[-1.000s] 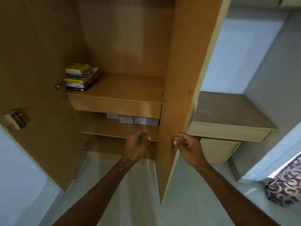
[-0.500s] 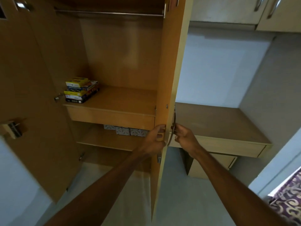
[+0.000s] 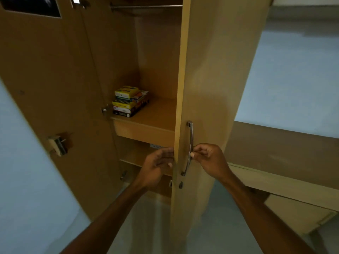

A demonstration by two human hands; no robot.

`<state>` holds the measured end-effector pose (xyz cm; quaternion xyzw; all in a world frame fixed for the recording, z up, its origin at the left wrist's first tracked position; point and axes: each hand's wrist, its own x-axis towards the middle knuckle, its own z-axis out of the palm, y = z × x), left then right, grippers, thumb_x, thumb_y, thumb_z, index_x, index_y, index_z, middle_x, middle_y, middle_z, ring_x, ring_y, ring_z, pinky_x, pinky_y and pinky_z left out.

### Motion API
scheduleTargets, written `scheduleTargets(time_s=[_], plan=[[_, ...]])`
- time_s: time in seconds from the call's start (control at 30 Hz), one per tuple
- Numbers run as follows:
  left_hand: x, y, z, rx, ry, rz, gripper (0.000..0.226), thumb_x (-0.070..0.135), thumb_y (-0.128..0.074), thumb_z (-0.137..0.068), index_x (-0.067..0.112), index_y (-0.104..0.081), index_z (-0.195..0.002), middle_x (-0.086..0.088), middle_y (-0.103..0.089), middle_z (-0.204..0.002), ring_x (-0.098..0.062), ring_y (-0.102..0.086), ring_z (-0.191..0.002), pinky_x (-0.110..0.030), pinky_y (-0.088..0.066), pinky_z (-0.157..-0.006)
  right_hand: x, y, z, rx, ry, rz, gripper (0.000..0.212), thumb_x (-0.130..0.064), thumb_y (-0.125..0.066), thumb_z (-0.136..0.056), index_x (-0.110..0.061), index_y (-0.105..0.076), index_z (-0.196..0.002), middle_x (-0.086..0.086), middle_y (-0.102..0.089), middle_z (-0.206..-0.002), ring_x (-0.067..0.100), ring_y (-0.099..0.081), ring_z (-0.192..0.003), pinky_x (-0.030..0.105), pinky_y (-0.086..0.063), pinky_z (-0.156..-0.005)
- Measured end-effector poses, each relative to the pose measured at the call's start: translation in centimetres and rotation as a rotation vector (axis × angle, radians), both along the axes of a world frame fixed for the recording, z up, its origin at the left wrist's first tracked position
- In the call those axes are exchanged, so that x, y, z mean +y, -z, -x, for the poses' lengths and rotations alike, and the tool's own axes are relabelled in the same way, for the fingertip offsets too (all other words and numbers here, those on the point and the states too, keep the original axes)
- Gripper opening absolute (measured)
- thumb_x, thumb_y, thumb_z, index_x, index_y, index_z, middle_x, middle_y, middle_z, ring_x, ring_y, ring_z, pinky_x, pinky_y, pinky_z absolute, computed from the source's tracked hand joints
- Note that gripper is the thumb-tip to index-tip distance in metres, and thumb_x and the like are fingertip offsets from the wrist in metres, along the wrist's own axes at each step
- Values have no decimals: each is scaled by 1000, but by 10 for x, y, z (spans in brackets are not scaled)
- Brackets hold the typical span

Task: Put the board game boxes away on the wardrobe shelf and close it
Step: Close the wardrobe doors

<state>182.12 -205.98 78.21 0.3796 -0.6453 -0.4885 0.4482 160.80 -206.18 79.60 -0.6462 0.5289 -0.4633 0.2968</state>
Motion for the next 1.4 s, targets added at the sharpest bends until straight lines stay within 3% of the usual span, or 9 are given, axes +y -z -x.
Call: scheduleTargets(time_s=[0.17,0.37,0.5,0.63,0.77,1.1,1.17,1.3,1.4], plan=[[-97,0,-62,-18,-30,-5,41,22,-61,-84,15,-60,-125,-3,-67,-122,-19,-62,-115,-32,-51,-95,-92,11,-74,-15,37,50,7,-11,-70,-84,-17,-68,-80,5,-71,-76,25,-68,-73,44,-57,-71],[-217,-22,-92,-10,-35,-75,22,27,-43,-99,32,-61,-111,16,-67,-109,10,-63,-97,-3,-46,-69,-217,9,-126,60,112,115,5,-18,-70,-85,-16,-67,-81,-3,-68,-71,13,-65,-66,39,-55,-64],[-281,-26,-92,-36,-71,-121,32,41,-33,-101,39,-64,-98,23,-70,-97,6,-63,-96,-26,-44,-80,-279,11,-136,110,156,154,7,-20,-70,-85,-14,-67,-84,-4,-69,-74,9,-66,-69,37,-57,-66],[-327,-32,-82,23,-57,-142,37,39,-23,-103,40,-60,-96,22,-64,-98,12,-62,-87,-23,-41,-77,-327,10,-136,148,179,162,7,-20,-69,-85,-15,-67,-82,-3,-70,-74,10,-67,-69,41,-58,-67],[-366,-34,-73,45,-67,-184,40,43,-20,-102,40,-60,-97,19,-62,-104,0,-56,-100,-39,-40,-94,-365,10,-130,179,201,150,8,-21,-68,-84,-18,-65,-77,-6,-69,-71,10,-67,-66,42,-57,-65],[-418,-34,-54,44,-15,-214,40,42,-19,-103,36,-58,-111,20,-60,-110,3,-54,-104,-23,-39,-81,-416,7,-117,152,199,121,8,-16,-68,-84,-13,-66,-78,-1,-71,-72,14,-68,-67,44,-57,-65],[-422,-33,-51,40,-10,-208,38,43,-21,-102,37,-59,-107,21,-59,-110,6,-54,-104,-26,-39,-83,-418,7,-116,136,195,129,4,-14,-68,-84,-14,-67,-81,-2,-71,-75,12,-68,-70,42,-57,-68],[-424,-27,-53,38,-48,-174,35,38,-26,-102,33,-61,-105,17,-62,-107,14,-60,-93,-9,-45,-78,-413,14,-110,129,165,141,10,-14,-66,-86,-17,-71,-95,-9,-70,-84,2,-66,-77,29,-57,-74],[-419,-9,-67,40,-133,-170,45,43,-34,-99,17,-59,-127,6,-60,-123,-3,-55,-112,-24,-37,-96,-400,25,-108,128,217,120,15,-21,-66,-87,-19,-71,-101,-10,-71,-87,-2,-65,-78,15,-52,-70]])
